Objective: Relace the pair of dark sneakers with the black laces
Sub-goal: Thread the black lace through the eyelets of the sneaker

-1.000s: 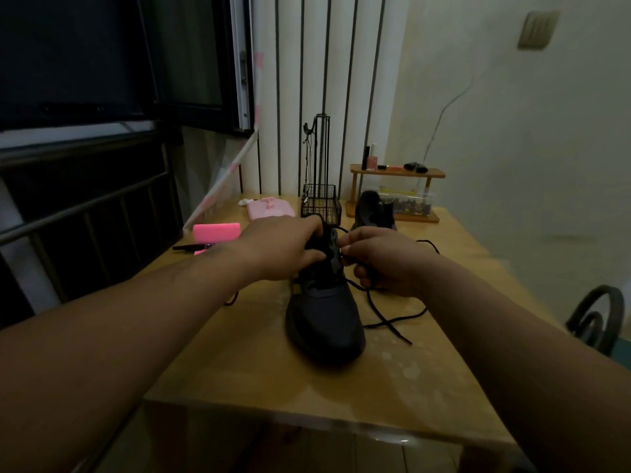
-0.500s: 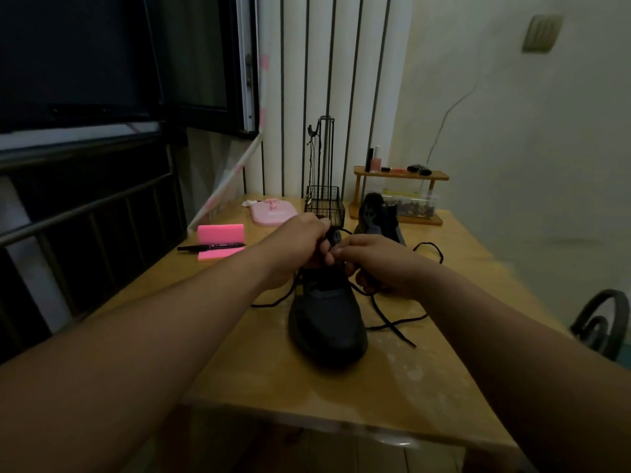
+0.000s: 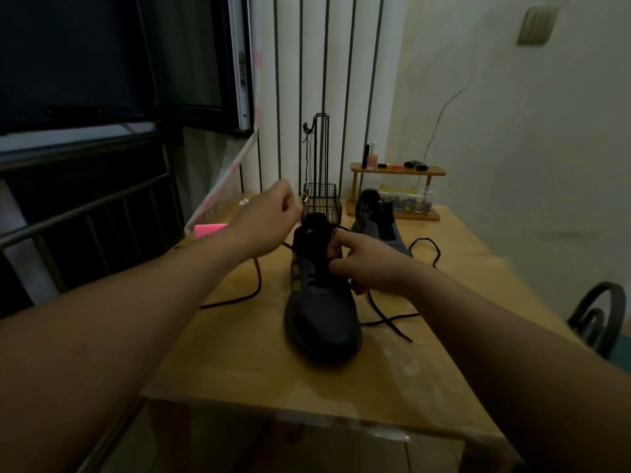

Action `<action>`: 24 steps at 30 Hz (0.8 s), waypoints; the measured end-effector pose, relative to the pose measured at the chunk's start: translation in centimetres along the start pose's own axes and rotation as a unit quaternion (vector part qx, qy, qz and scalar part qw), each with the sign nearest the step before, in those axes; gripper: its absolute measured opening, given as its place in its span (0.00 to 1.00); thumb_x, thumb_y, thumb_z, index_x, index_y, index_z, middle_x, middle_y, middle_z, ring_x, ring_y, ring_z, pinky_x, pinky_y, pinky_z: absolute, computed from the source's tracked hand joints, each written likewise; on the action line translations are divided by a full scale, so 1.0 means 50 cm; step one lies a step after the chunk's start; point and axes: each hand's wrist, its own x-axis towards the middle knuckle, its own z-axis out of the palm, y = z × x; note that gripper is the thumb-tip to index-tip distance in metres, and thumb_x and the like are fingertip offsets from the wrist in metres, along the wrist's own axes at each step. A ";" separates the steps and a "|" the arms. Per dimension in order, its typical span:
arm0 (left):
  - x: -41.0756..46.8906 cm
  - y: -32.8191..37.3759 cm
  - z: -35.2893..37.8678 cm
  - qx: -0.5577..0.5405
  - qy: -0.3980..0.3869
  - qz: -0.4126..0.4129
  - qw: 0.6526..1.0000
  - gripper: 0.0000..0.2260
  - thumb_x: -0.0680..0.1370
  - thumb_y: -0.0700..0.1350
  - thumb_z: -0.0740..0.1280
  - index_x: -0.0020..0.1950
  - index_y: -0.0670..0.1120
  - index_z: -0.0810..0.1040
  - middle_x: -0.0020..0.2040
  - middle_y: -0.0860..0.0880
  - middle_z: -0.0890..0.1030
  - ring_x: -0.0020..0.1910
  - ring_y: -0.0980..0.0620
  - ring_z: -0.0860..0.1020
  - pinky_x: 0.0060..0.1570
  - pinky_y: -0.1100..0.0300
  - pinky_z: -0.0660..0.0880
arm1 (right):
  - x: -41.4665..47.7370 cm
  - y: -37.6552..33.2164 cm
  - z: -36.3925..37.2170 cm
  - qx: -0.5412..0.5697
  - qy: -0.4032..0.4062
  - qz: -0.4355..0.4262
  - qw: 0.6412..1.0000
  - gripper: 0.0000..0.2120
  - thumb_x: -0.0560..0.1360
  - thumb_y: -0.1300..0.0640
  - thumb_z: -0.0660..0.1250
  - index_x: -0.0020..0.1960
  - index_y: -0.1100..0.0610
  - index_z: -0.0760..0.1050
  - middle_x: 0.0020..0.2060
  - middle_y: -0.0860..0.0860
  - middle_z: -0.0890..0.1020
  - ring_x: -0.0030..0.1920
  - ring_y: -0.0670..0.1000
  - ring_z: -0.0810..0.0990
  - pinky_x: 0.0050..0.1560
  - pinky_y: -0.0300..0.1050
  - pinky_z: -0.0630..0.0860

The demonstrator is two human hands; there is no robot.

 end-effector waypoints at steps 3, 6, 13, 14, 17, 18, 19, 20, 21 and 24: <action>-0.012 -0.014 -0.013 0.182 -0.169 0.025 0.968 0.15 0.83 0.64 0.62 0.51 0.52 0.76 0.43 0.52 0.77 0.42 0.56 0.75 0.37 0.59 0.69 | 0.000 0.009 -0.003 0.086 -0.033 0.015 0.996 0.04 0.84 0.56 0.62 0.56 0.52 0.75 0.48 0.55 0.78 0.41 0.54 0.76 0.40 0.48 0.75; -0.014 -0.015 0.019 0.250 -0.267 0.046 0.930 0.16 0.81 0.64 0.65 0.48 0.53 0.79 0.44 0.51 0.80 0.44 0.52 0.78 0.43 0.54 0.75 | 0.007 0.000 -0.004 0.104 -0.024 -0.005 0.994 0.07 0.84 0.61 0.60 0.54 0.55 0.77 0.46 0.55 0.77 0.44 0.53 0.75 0.46 0.47 0.72; -0.014 -0.024 0.039 0.066 -0.191 0.043 0.978 0.09 0.84 0.49 0.67 0.45 0.47 0.77 0.45 0.48 0.78 0.44 0.48 0.77 0.40 0.55 0.71 | 0.006 -0.009 -0.016 0.090 -0.022 0.005 0.996 0.12 0.81 0.67 0.58 0.53 0.57 0.79 0.50 0.54 0.78 0.50 0.53 0.75 0.49 0.45 0.72; -0.014 -0.027 0.039 0.054 -0.160 0.042 0.985 0.09 0.84 0.48 0.67 0.44 0.47 0.76 0.44 0.48 0.78 0.44 0.47 0.78 0.40 0.55 0.72 | 0.005 -0.008 -0.015 0.088 -0.023 0.009 0.996 0.13 0.81 0.68 0.57 0.54 0.57 0.79 0.51 0.55 0.77 0.50 0.53 0.75 0.48 0.45 0.73; -0.010 -0.042 0.032 -0.013 -0.088 0.016 0.996 0.11 0.83 0.44 0.66 0.42 0.46 0.73 0.42 0.46 0.82 0.43 0.48 0.84 0.42 0.51 0.80 | 0.008 -0.005 -0.011 0.079 -0.024 0.018 0.996 0.14 0.80 0.70 0.57 0.56 0.58 0.78 0.52 0.56 0.77 0.51 0.54 0.74 0.48 0.45 0.73; -0.010 -0.049 0.031 -0.039 -0.078 0.003 0.996 0.11 0.84 0.43 0.66 0.42 0.44 0.72 0.43 0.44 0.83 0.42 0.50 0.85 0.43 0.48 0.83 | 0.008 -0.005 -0.010 0.076 -0.025 0.018 0.997 0.15 0.80 0.70 0.57 0.56 0.58 0.78 0.52 0.56 0.77 0.50 0.54 0.74 0.48 0.45 0.73; -0.009 -0.056 0.031 -0.055 -0.067 -0.003 0.996 0.10 0.84 0.42 0.65 0.42 0.43 0.72 0.44 0.42 0.84 0.41 0.51 0.86 0.44 0.45 0.84 | 0.006 -0.008 -0.009 0.074 -0.026 0.017 0.997 0.15 0.80 0.70 0.56 0.56 0.58 0.78 0.51 0.55 0.77 0.49 0.53 0.74 0.47 0.44 0.72; -0.010 -0.062 0.031 -0.062 -0.052 -0.003 0.997 0.10 0.84 0.41 0.65 0.43 0.42 0.71 0.45 0.41 0.84 0.40 0.53 0.86 0.44 0.42 0.84 | 0.004 -0.010 -0.009 0.070 -0.026 0.018 0.997 0.15 0.80 0.70 0.56 0.56 0.57 0.78 0.51 0.54 0.76 0.49 0.52 0.74 0.45 0.42 0.72; -0.010 -0.069 0.031 -0.064 -0.030 -0.002 0.997 0.10 0.84 0.41 0.64 0.43 0.42 0.71 0.46 0.41 0.83 0.39 0.55 0.86 0.44 0.41 0.84 | 0.003 -0.012 -0.010 0.068 -0.027 0.019 0.997 0.15 0.80 0.70 0.56 0.56 0.58 0.78 0.51 0.54 0.76 0.49 0.52 0.73 0.45 0.42 0.72; -0.009 -0.084 0.024 -0.058 0.059 -0.012 0.996 0.10 0.85 0.43 0.63 0.44 0.46 0.72 0.47 0.47 0.82 0.38 0.58 0.85 0.43 0.44 0.84 | 0.000 -0.010 -0.014 0.064 -0.034 0.025 0.997 0.16 0.80 0.71 0.56 0.59 0.59 0.78 0.55 0.55 0.77 0.53 0.55 0.75 0.46 0.41 0.72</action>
